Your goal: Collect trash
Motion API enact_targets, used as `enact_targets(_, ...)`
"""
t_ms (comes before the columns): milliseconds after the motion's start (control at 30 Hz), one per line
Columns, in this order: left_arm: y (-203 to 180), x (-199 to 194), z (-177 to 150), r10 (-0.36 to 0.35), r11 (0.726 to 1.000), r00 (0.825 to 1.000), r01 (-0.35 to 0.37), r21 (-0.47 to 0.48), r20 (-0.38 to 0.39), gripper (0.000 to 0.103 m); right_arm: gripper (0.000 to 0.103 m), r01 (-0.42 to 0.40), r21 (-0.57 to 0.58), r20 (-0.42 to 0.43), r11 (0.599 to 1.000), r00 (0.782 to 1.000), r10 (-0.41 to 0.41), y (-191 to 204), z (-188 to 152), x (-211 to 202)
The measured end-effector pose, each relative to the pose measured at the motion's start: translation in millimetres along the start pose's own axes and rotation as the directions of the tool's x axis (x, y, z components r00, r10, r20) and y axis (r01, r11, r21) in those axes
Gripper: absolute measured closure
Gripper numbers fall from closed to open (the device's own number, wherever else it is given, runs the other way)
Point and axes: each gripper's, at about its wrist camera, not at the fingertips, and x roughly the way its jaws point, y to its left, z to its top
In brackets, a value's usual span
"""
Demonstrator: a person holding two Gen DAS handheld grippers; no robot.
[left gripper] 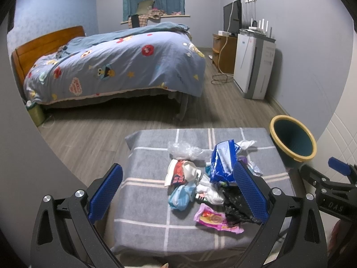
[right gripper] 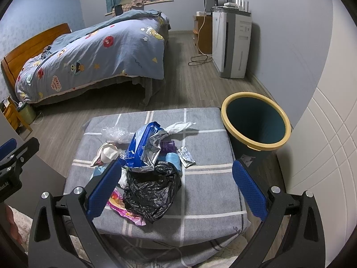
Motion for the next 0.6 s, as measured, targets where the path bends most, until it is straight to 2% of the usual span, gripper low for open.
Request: enact_targets(600, -0.5, 0.5, 0.1, 0.001, 1.0, 1.0, -0.001, 0.001, -0.003, 0.005, 0.005, 0.0, 0.0, -0.005, 1.0, 1.0, 0.0, -0.6, 0.1, 0.4)
